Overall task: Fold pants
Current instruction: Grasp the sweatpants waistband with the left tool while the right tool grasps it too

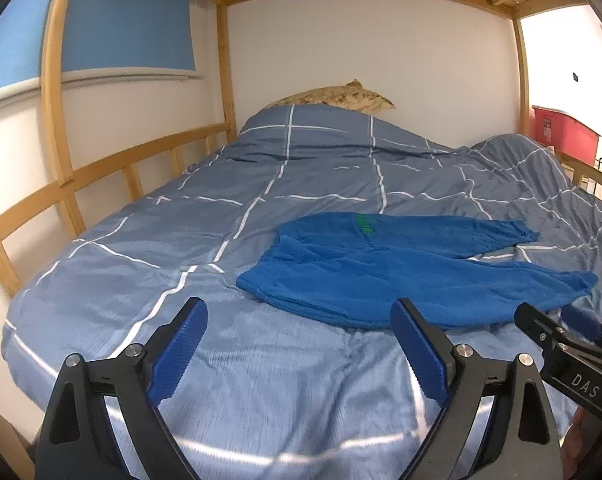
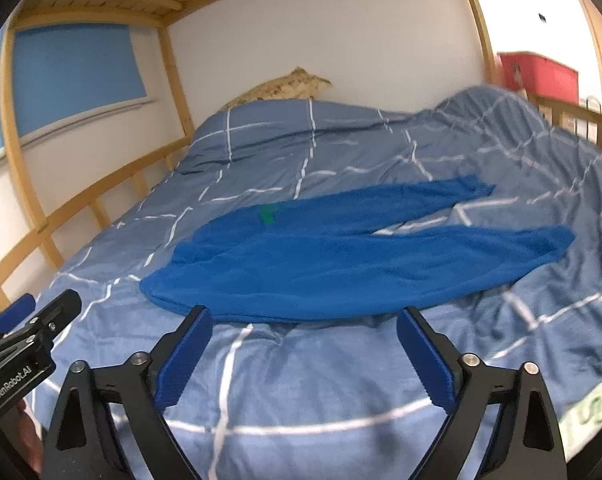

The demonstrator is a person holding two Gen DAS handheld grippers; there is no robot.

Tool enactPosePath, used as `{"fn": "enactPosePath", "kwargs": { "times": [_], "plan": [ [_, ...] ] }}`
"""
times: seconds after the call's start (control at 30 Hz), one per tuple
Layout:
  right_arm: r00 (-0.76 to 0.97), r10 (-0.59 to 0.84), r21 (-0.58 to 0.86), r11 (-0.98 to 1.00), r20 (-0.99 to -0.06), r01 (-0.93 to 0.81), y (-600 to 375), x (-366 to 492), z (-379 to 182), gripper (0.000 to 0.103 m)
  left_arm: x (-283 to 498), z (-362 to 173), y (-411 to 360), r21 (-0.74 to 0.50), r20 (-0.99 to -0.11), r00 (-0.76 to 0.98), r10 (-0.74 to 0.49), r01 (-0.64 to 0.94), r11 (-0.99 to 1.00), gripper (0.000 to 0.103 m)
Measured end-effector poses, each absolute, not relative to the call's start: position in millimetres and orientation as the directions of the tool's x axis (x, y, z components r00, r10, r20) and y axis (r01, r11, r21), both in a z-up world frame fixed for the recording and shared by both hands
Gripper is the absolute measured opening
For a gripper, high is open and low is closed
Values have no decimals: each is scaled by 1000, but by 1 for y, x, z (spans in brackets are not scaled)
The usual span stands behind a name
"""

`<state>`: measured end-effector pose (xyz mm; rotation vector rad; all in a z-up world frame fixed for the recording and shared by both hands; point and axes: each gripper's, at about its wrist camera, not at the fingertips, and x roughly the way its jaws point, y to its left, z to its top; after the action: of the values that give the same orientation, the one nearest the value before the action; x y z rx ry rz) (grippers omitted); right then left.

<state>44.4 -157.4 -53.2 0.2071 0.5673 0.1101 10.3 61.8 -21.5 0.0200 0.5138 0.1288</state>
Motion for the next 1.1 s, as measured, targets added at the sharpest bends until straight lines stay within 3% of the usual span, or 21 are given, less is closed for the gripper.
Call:
{"fn": "enactPosePath", "kwargs": {
  "times": [0.27,0.53,0.73,0.87,1.1],
  "plan": [
    [773,221,350,937,-594,1,-137,89,-89,80,71,-48,89,42,-569,812,133,-133,990,78],
    [710,281,445,894,-646,52,-123,121,-119,72,126,-87,116,-71,-689,723,49,-134,988,60],
    [688,301,480,874,-660,79,-121,132,-133,69,154,-106,131,-177,-737,676,-20,-164,970,55],
    [686,293,483,870,-665,96,-120,140,-136,69,168,-119,139,-207,-772,634,-45,-184,961,46],
    [670,269,478,866,-691,145,-125,154,-146,59,188,-136,153,-292,-798,594,-99,-236,927,45]
  ]
}}
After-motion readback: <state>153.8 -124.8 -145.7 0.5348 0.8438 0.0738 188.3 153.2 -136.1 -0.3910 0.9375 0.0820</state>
